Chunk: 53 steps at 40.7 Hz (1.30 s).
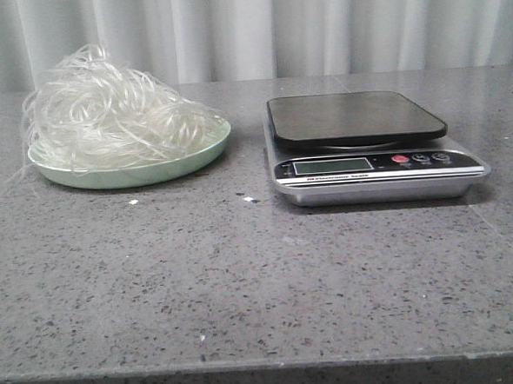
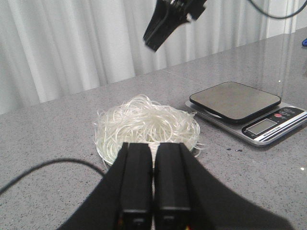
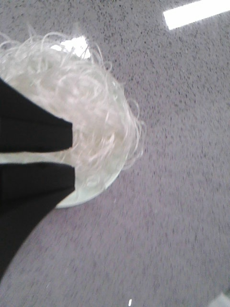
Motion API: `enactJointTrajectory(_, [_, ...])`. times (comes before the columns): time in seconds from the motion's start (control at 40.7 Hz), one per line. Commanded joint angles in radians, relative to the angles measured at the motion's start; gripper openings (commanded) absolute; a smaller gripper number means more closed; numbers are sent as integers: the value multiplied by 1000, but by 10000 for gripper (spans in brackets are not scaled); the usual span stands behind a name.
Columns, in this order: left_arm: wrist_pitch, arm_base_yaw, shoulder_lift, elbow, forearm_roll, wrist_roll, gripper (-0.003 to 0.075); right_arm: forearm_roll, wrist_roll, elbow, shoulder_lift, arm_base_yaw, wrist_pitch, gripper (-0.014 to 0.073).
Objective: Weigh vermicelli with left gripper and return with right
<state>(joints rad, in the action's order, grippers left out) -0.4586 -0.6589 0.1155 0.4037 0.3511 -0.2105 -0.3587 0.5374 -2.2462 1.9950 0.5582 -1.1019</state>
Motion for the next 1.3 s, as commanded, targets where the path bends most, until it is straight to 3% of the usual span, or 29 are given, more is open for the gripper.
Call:
enactJointTrajectory(0.0, [69,0,13,25,9,-6,137,-10,-6,-38,-100,-47,26,152])
enactJointTrajectory(0.27, [69,0,13,25,9,-6,137,-8,-177,-22,-124,-145,139,153])
enactJointTrajectory(0.565, [69,0,13,25,14,-6,137,47,-271,153,-130,-140,406,153])
enactJointTrajectory(0.909, [69,0,13,25,16,-6,137,92,-271,600,-360,-134,722,153])
enactJointTrajectory(1.278, [69,0,13,25,16,-6,137,93,-270,1064,-787,-135,842,153])
